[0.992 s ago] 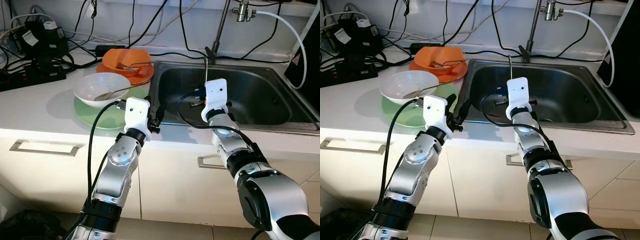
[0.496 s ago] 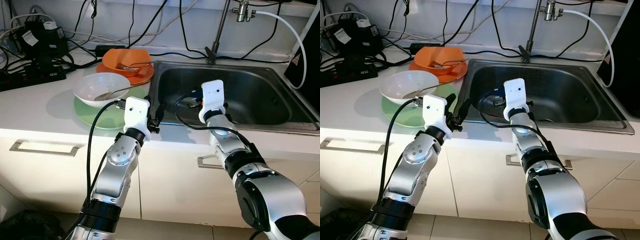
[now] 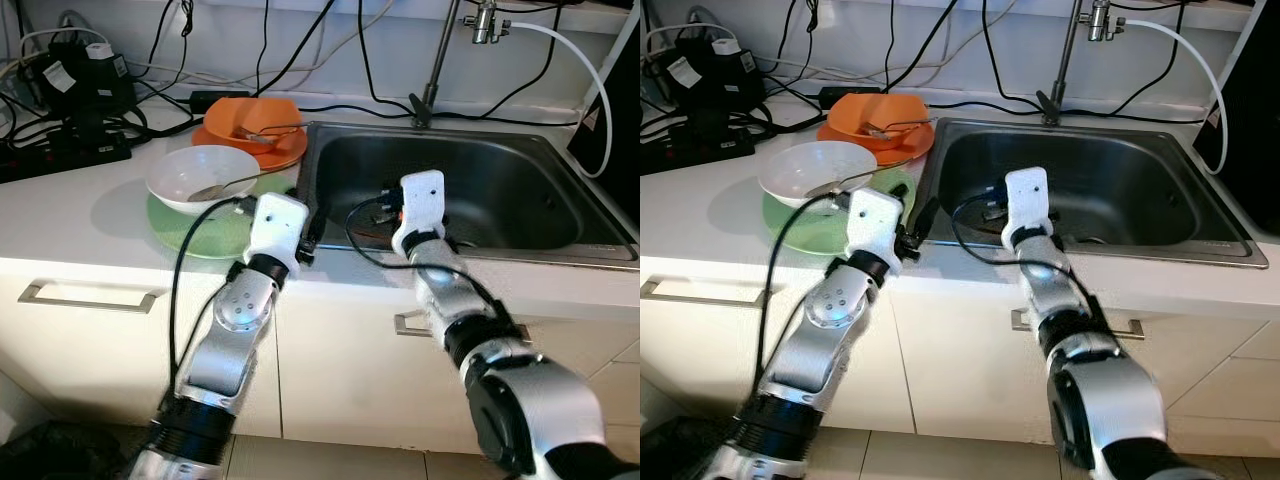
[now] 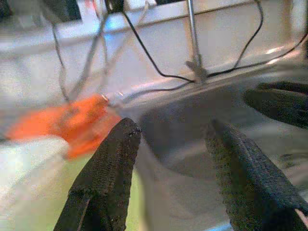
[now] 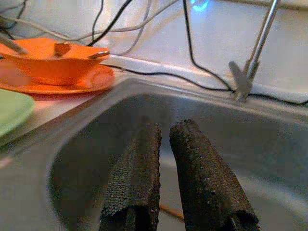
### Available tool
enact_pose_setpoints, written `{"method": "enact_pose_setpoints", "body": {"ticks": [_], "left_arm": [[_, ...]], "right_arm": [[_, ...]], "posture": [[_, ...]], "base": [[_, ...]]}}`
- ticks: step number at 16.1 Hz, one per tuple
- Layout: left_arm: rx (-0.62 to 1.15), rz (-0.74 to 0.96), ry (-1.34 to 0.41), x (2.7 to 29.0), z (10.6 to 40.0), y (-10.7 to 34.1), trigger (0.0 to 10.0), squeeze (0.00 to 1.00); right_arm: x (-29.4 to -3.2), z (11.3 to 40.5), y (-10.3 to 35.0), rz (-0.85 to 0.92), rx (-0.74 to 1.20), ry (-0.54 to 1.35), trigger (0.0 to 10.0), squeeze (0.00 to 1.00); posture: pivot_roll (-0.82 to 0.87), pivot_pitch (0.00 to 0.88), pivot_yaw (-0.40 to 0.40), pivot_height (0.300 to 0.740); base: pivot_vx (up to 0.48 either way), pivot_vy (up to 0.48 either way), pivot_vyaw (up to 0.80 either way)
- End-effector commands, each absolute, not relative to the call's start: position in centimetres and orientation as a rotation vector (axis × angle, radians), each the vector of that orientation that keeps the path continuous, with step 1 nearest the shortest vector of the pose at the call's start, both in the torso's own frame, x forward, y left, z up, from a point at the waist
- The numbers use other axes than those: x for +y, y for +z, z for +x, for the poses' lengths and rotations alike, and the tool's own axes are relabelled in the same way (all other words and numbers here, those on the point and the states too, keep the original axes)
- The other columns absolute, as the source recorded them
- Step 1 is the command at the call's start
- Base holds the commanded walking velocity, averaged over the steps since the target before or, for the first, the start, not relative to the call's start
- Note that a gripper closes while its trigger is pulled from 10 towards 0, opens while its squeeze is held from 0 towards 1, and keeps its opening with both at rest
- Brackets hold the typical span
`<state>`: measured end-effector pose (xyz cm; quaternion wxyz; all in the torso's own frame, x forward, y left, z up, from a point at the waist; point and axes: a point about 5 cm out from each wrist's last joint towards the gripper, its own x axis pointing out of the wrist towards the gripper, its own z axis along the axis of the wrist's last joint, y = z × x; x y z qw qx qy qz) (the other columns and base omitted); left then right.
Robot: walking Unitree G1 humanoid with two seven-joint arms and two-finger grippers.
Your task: Kitchen organization
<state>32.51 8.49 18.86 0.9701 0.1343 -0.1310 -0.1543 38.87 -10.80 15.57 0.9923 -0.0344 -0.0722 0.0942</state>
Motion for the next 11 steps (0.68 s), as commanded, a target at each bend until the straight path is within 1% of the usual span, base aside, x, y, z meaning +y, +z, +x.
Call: {"method": "enact_pose_setpoints", "body": {"ticks": [1,3,6,9,11], "left_arm": [[-0.375,0.365,-0.298,7.9,32.5,21.3,10.0,0.0],[-0.434,0.495,-0.273,8.1,32.6,22.5,10.0,0.0],[-0.421,0.606,-0.207,8.9,33.8,22.9,10.0,0.0],[-0.387,0.709,-0.172,9.5,35.1,22.6,10.0,0.0],[-0.351,0.812,-0.196,9.3,36.0,21.6,10.0,0.0]], "right_arm": [[-10.8,38.7,15.9,-0.005,-0.186,0.197,10.0,0.0],[-9.8,37.7,15.1,0.023,-0.216,0.252,10.0,0.0],[-9.2,36.7,14.2,0.066,-0.233,0.27,10.0,0.0],[-9.3,36.4,14.1,0.081,-0.236,0.265,10.0,0.0],[-9.6,36.4,14.9,0.085,-0.264,0.259,10.0,0.0]], "posture": [[0.12,0.0,-0.033,0.74],[0.1,0.0,-0.031,0.74],[0.08,0.0,-0.023,0.74],[0.06,0.0,-0.011,0.74],[0.05,0.0,-0.005,0.74]], "base": [[0.0,0.0,0.0],[0.0,0.0,0.0],[0.0,0.0,0.0],[0.0,0.0,0.0],[0.0,0.0,0.0]]}}
